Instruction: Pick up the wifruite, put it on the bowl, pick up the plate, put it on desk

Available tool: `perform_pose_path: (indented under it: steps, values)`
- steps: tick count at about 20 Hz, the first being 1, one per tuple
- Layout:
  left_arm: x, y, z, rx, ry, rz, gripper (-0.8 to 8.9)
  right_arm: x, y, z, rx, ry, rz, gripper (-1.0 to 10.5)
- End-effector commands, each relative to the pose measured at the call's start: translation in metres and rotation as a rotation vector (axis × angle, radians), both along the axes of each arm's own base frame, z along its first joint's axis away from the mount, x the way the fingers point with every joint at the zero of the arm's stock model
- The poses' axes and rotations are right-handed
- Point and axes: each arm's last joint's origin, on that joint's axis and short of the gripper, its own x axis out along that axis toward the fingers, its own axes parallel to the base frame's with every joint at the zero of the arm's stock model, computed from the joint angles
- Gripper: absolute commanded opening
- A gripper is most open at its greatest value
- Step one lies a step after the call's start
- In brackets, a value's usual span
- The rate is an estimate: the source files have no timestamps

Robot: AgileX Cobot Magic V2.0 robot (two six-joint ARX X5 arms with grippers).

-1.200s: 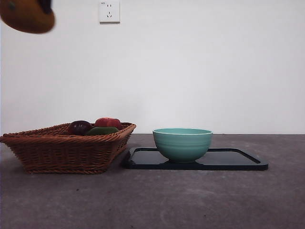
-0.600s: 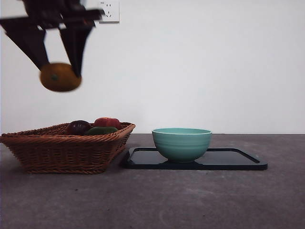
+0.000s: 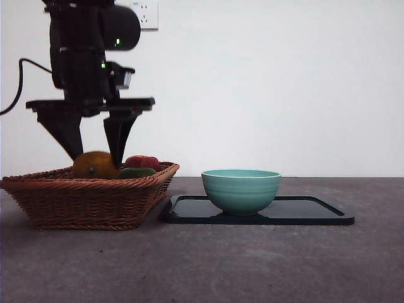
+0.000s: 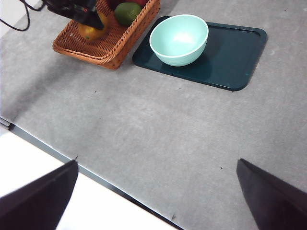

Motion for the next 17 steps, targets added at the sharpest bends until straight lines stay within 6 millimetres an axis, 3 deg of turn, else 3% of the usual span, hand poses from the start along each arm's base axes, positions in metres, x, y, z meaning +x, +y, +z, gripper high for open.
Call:
perform_pose_path:
  steps: [1,6,15,17]
  values:
    - [0.009,-0.003,-0.013,0.004,0.025,-0.02,2.48,0.0,0.0,0.003,0.017,-0.007,0.001,5.6]
    - [0.014,-0.004,-0.025,-0.025,0.068,-0.035,2.47,0.0,0.0,0.003,0.018,-0.007,0.001,5.6]
    - [0.014,-0.003,-0.026,-0.014,0.074,-0.053,2.5,0.0,0.0,0.003,0.018,-0.007,0.001,5.6]
    - [0.013,-0.003,-0.026,-0.012,0.078,-0.052,2.9,0.0,0.0,0.003,0.018,-0.007,0.001,5.6]
